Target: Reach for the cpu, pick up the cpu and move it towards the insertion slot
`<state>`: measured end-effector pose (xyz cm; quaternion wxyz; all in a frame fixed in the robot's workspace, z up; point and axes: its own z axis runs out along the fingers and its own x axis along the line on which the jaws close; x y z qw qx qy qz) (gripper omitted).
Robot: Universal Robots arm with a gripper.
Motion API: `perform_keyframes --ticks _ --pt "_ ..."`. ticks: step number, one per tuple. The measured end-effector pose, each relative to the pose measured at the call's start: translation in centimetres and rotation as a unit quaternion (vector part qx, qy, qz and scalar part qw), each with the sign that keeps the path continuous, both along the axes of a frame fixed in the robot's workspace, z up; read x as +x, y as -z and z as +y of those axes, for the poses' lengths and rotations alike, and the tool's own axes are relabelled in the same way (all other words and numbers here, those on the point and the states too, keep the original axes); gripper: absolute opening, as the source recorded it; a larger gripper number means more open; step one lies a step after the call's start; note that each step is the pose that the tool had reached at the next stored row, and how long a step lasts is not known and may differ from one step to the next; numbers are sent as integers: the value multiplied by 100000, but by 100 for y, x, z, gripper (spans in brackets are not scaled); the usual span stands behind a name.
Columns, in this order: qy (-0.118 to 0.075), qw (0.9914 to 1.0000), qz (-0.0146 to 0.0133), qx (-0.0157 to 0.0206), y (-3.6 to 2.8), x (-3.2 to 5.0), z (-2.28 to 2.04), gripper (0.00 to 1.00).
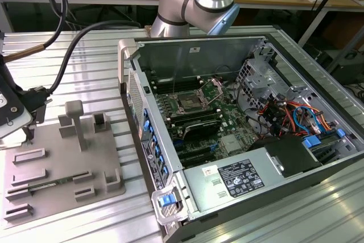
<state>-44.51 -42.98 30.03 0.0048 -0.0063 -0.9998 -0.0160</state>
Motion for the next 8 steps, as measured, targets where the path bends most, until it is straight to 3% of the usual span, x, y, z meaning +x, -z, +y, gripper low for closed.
perform_keyframes --ticks 8 --pt "-1 100000 -2 -1 -44 5 0 55"
